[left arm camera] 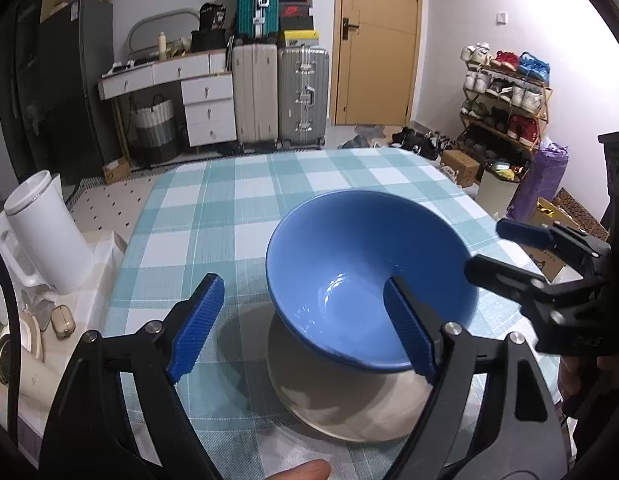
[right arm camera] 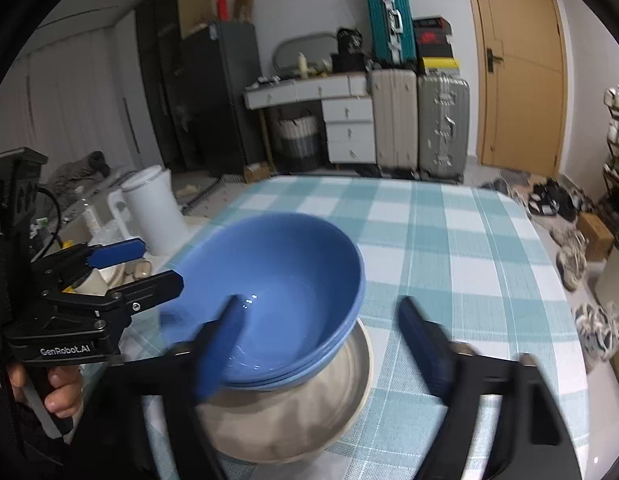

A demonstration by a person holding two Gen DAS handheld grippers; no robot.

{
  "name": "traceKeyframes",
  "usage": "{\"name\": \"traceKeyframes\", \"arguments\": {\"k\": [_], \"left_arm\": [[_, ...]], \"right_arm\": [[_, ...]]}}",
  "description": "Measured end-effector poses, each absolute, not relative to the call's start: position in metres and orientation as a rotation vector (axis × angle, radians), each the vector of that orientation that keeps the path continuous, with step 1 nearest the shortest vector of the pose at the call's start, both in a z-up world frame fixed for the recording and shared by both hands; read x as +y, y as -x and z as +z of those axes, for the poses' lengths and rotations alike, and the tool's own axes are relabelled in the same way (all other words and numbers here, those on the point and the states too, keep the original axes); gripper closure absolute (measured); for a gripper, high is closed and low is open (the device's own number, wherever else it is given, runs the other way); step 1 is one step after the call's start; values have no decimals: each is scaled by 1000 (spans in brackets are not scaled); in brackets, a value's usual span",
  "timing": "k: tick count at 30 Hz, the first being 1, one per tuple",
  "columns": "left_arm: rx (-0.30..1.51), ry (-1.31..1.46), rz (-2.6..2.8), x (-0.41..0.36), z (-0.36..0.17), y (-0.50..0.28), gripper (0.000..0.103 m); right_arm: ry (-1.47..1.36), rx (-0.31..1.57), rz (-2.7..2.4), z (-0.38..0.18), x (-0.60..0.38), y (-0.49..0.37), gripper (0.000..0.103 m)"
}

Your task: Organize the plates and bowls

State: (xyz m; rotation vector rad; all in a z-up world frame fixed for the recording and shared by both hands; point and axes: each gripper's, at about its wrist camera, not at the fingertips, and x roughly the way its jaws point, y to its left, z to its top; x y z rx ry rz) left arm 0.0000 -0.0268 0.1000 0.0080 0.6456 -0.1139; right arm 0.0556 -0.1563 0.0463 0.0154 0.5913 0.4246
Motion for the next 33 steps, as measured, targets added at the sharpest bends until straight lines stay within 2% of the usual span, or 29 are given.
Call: {"name": "traceKeyframes", "arguments": {"k": [3, 5, 6, 18, 33], "left_arm": [[621, 5, -123, -22, 103, 14, 15], [604, 4, -120, -19, 105, 25, 3], [588, 4, -113, -16, 105, 31, 1], [514, 14, -96, 13, 81, 70, 0], [490, 15, -180, 14, 35, 65, 0]], "right_arm": [[-8, 542, 440, 49, -162, -44, 2], [4, 516, 450, 48, -166, -38, 1], [8, 509, 455, 47, -167, -36, 1], [9, 403, 522, 20, -189, -10, 1], [44, 342, 557, -4, -185, 5, 1]]}}
